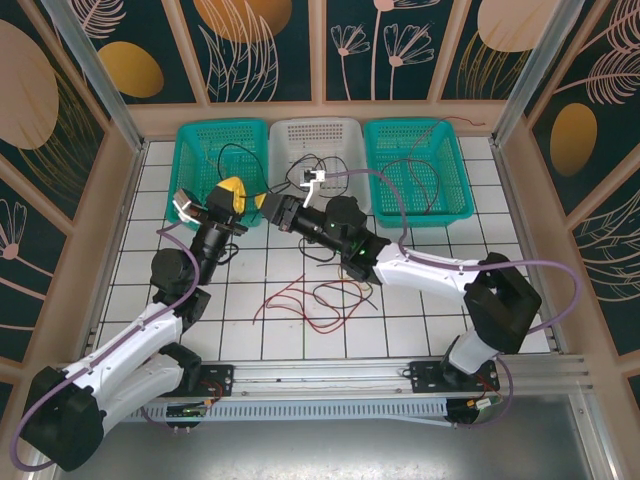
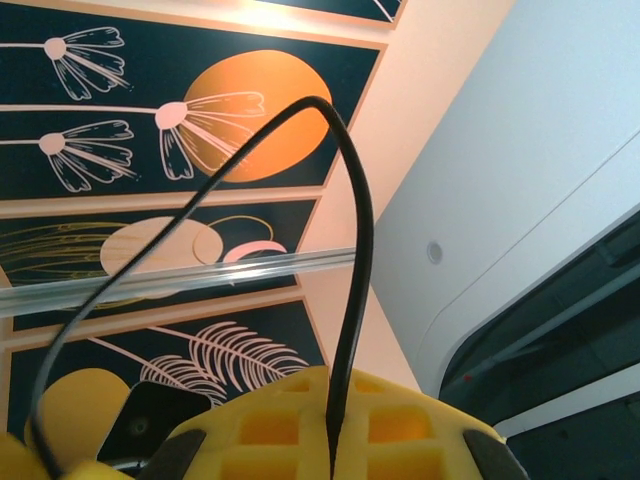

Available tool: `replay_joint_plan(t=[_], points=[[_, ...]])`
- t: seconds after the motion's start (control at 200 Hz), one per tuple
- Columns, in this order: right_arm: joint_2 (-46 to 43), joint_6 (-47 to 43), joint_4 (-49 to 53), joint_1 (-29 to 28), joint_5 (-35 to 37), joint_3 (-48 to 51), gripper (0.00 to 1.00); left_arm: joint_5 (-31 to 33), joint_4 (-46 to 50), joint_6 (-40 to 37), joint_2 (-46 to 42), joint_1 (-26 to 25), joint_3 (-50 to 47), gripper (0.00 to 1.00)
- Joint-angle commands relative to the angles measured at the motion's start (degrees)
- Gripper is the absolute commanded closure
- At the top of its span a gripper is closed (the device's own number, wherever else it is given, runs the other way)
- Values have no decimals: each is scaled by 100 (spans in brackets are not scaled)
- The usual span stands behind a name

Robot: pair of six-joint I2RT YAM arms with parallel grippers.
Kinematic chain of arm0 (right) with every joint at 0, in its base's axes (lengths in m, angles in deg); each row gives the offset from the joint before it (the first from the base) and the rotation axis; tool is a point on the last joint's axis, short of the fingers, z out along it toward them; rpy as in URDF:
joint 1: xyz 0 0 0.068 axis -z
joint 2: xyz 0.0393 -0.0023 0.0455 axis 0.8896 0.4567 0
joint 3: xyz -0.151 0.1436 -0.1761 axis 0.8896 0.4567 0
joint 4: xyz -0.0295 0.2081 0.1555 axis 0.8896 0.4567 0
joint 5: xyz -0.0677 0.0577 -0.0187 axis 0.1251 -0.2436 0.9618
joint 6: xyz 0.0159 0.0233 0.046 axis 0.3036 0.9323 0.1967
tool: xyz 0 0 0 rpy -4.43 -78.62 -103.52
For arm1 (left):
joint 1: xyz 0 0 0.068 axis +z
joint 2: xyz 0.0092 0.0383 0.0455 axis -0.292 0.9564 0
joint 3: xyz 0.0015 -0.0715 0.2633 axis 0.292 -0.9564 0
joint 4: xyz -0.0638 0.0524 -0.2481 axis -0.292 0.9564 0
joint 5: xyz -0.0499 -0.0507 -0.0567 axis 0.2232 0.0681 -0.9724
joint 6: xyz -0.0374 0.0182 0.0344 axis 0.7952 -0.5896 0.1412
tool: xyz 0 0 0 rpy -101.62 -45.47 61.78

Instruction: Untangle the cables

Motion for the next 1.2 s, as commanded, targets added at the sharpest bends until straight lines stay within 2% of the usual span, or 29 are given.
replay_joint_plan(t=[0.0, 0.1, 0.225, 0.37, 0.601, 0.726, 0.761, 0.846, 0.926, 1.036, 1.196], points=[[-23, 60, 284, 38, 103, -115, 85, 1, -170, -197, -28, -23, 67, 100], [-262, -22, 767, 47, 444, 164, 93, -56, 770, -1010, -186, -2, 504, 100], [-684, -274, 1730, 14, 1049, 515, 99, 133, 2897, -2487, -272, 25, 1496, 100], [-1106, -724, 3103, -111, 1786, 743, 100, 838, 5192, -4008, 168, 25, 2956, 100], [-1530, -884, 4723, -261, 2770, 895, 100, 1563, 6517, -5556, 1166, 25, 4568, 100], [-1809, -792, 4987, -261, 2978, 1042, 100, 1289, 6757, -6032, 1771, 26, 5133, 100], [-1861, -789, 5073, -261, 3003, 1030, 92, 1046, 6663, -6105, 1904, 25, 5187, 100], [-2009, -771, 5417, -293, 3262, 929, 65, 580, 6266, -6186, 2141, 32, 5176, 100], [-2254, -641, 5897, -297, 3684, 867, 50, 456, 6084, -6214, 2437, 25, 5303, 100], [-2817, -370, 6632, -266, 4201, 899, 41, 378, 5977, -6330, 2912, 55, 5616, 100], [-3771, -86, 7291, -208, 4332, 1097, 40, 7, 5859, -6359, 3685, 207, 6250, 100]])
